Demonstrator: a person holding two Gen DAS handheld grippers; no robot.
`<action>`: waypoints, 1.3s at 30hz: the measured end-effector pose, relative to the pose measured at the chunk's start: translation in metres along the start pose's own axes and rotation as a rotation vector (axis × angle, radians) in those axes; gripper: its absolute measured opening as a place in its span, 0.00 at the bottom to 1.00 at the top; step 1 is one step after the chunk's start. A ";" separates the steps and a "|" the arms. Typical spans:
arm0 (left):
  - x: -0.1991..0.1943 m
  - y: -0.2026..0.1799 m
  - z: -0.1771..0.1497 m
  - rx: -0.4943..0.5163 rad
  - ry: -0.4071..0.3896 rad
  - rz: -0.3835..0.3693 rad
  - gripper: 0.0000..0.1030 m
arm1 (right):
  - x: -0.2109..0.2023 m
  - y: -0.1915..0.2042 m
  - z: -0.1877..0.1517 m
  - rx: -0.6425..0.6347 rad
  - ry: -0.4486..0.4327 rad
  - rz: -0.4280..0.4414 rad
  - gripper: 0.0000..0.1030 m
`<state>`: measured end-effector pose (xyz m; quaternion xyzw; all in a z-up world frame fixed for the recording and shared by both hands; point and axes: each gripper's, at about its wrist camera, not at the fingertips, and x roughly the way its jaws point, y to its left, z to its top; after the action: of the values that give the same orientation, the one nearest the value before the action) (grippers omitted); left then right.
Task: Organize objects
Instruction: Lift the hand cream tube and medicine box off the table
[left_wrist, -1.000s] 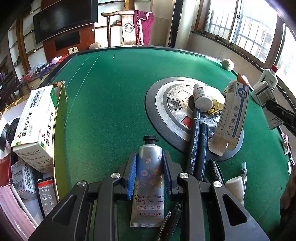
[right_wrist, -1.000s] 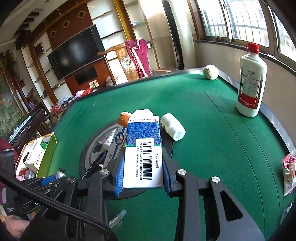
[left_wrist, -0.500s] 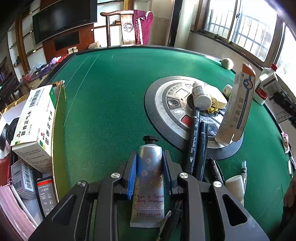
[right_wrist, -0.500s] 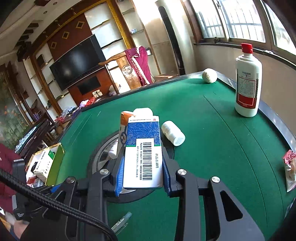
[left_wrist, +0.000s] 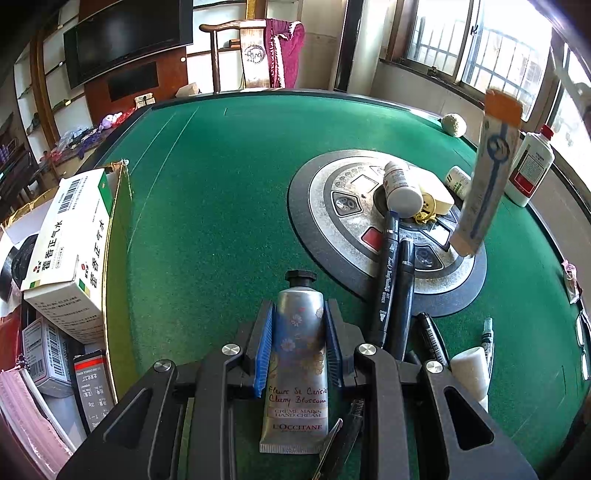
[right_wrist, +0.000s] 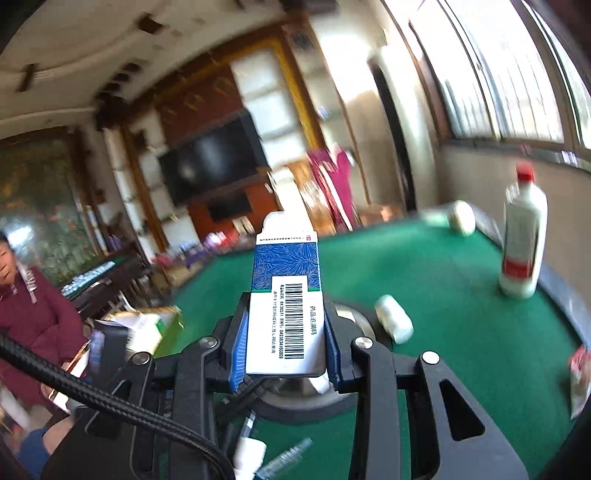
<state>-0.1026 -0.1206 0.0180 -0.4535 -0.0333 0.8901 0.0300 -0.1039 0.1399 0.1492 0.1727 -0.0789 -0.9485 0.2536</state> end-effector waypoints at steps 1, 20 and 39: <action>0.000 0.000 0.000 -0.001 0.000 0.001 0.22 | -0.002 0.001 0.000 0.008 -0.006 0.008 0.31; -0.044 0.018 0.014 -0.056 -0.121 -0.049 0.22 | 0.019 0.033 -0.030 0.002 0.158 0.080 0.31; -0.038 0.025 0.008 -0.065 -0.039 -0.133 0.23 | 0.034 0.057 -0.042 0.003 0.217 0.109 0.31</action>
<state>-0.0875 -0.1485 0.0508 -0.4336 -0.0928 0.8933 0.0737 -0.0899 0.0713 0.1144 0.2702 -0.0617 -0.9089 0.3115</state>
